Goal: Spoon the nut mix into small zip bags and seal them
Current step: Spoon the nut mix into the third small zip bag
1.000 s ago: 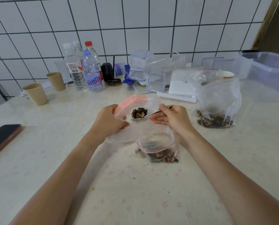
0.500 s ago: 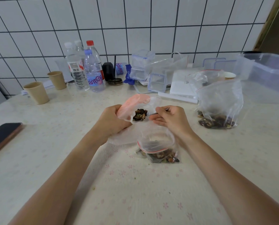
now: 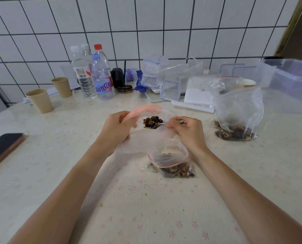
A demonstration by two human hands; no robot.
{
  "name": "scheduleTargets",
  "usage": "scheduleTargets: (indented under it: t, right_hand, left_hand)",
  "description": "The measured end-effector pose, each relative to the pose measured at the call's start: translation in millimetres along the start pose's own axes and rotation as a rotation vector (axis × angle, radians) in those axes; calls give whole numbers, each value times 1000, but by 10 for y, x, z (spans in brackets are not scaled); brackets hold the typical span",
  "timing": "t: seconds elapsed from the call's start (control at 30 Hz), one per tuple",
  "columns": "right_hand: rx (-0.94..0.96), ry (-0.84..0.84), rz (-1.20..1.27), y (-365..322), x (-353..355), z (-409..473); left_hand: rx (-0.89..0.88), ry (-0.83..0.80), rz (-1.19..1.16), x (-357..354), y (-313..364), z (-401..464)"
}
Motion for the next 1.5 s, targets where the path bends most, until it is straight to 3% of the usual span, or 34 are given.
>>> scheduleTargets:
  t: [0.2,0.37,0.57,0.83,1.13,1.23,1.5]
  right_hand:
    - [-27,-42,23,29,-70,-25]
    - [-82,-30,145,47,-41,-21]
    - [-121,-27,212,36,34,-13]
    - [-115,-91,147,-140,104,-33]
    - [-84,-127,95,-377,260,-52]
    - [-61,-130,103,-514,380,-66]
    - [-67,-243,-17,-706,701,-143]
  left_hand:
    - [45,-66,-36,-110,-32,-20]
    - [-34,80,6,97,12,16]
    - [-174,229,267,242,76,37]
    - [-165,224,354,264,102,59]
    - [-553,333,420,227,691,-427]
    - [-538,219,406,98,763,-501]
    - [-90,-310,572,-458,252,-460]
Point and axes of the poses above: each hand's wrist, its own z-axis towards the middle knuckle, its own x-axis out of the back of the hand, y = z × x, the point moved 9 cm from there along z, towards the middle knuckle, and after that the axes turned 8 degrees about -y, right-handed, at the moved point
